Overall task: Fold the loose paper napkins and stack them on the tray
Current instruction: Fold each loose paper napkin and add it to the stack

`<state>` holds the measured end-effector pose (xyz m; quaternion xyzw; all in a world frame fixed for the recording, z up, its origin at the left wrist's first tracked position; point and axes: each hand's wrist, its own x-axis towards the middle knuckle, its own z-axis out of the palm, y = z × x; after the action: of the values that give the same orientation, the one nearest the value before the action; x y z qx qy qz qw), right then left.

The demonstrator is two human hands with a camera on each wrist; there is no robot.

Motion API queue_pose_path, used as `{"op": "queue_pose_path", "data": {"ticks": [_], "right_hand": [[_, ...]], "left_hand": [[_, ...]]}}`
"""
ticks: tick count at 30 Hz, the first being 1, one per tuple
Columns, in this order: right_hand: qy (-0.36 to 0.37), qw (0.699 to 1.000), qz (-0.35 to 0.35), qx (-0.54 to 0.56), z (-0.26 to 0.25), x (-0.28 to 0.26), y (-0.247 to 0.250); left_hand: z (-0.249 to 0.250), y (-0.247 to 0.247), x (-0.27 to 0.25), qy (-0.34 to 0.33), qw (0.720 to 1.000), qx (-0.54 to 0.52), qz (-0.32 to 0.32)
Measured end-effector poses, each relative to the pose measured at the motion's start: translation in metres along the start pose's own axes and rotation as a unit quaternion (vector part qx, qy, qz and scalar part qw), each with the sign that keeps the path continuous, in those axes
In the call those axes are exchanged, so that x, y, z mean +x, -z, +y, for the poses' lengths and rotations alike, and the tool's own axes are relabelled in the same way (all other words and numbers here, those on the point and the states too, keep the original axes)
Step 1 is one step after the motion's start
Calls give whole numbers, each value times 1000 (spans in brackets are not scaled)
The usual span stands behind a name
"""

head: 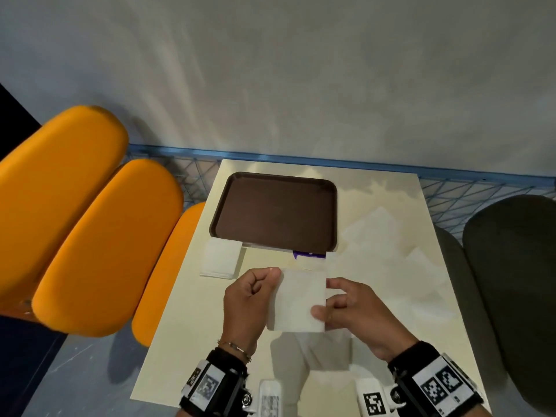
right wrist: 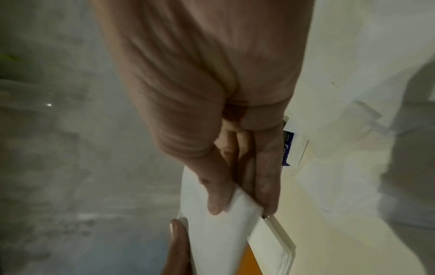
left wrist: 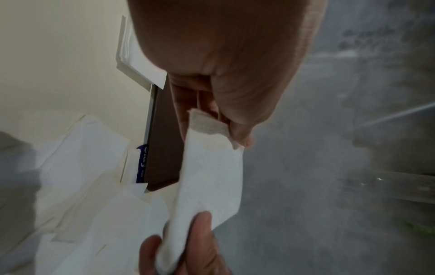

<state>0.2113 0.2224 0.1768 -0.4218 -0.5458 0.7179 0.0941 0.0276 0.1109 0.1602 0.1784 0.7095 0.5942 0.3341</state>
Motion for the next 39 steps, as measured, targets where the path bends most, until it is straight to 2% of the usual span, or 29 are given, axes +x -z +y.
{"op": "queue_pose_path", "data": {"ticks": [3,13,16,19,21,24,26,30,33,35,39], "right_hand": [[-21,1000,-2,-22,-2,21,-17],[-81,985,-105,-107,-10,95,-89],[-91,980,-111,-135,-5,114,-103],[-99,978,-83,-166,1,128,-112],[-101,976,-56,-184,5,137,-117],[-109,974,-29,-195,13,144,-117],[-117,973,-13,-200,20,146,-110],[-155,953,52,-254,50,133,-76],[-182,922,75,-333,76,110,-38],[-179,899,117,-383,93,86,-10],[-191,843,209,-458,127,48,36]], "left_hand": [[-5,14,22,16,1000,-8,8],[-40,87,93,79,994,-13,72],[-52,103,109,100,992,4,77],[-61,111,118,127,991,1,52],[-65,114,125,161,987,-6,-2],[-73,120,139,169,983,31,-59],[-80,123,155,165,984,47,-44],[-97,126,202,134,982,130,31],[-108,124,227,95,960,258,55],[-109,115,230,92,936,331,74],[-111,99,222,81,909,386,132]]}}
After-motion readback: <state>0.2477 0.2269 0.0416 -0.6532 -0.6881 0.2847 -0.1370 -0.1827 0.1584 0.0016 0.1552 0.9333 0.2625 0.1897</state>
